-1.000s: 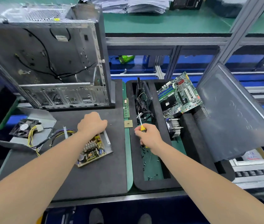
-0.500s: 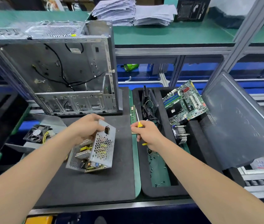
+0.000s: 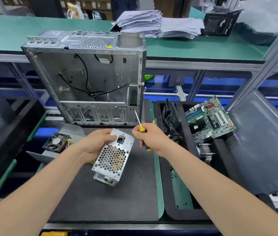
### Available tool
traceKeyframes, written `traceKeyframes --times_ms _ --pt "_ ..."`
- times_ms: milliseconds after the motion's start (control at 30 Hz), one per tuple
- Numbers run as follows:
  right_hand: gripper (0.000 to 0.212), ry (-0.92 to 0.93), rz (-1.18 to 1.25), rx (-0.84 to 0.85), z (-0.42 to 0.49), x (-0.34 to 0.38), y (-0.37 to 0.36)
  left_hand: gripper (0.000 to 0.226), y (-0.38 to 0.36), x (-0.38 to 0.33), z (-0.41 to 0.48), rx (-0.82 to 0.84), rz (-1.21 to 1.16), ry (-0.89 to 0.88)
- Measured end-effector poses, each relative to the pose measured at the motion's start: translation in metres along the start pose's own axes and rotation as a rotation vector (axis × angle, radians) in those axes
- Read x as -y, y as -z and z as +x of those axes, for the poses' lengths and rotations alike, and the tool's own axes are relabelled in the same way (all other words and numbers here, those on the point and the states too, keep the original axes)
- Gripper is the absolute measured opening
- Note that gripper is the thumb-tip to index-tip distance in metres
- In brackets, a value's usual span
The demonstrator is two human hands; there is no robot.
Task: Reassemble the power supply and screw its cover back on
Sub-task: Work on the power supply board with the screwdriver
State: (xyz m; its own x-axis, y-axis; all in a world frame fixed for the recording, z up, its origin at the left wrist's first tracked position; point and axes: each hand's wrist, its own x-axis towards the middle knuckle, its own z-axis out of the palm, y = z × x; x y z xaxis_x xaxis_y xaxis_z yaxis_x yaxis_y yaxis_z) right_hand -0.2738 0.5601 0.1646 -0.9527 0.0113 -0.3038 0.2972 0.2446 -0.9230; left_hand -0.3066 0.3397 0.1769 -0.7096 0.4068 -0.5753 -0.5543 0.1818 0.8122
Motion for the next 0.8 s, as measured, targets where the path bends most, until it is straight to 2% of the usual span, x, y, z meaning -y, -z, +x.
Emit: traceKeyframes --times_ms 133,300,500,800 --pt "0.013 -0.041 0.009 -0.018 0.0 0.0 -0.014 0.028 0.006 -0.003 0.003 0.046 -0.004 0.039" --pt "0.012 0.01 -0.049 -0.098 0.003 0.002 -0.025 0.029 0.012 -0.01 0.008 0.119 0.061 0.058" --pt "0.01 0.031 -0.02 -0.145 0.004 -0.002 -0.032 0.029 0.023 -0.015 0.017 0.188 0.03 0.071" --pt "0.008 0.048 -0.02 -0.176 0.007 0.0 -0.039 0.027 0.032 -0.002 0.025 0.175 -0.037 0.075"
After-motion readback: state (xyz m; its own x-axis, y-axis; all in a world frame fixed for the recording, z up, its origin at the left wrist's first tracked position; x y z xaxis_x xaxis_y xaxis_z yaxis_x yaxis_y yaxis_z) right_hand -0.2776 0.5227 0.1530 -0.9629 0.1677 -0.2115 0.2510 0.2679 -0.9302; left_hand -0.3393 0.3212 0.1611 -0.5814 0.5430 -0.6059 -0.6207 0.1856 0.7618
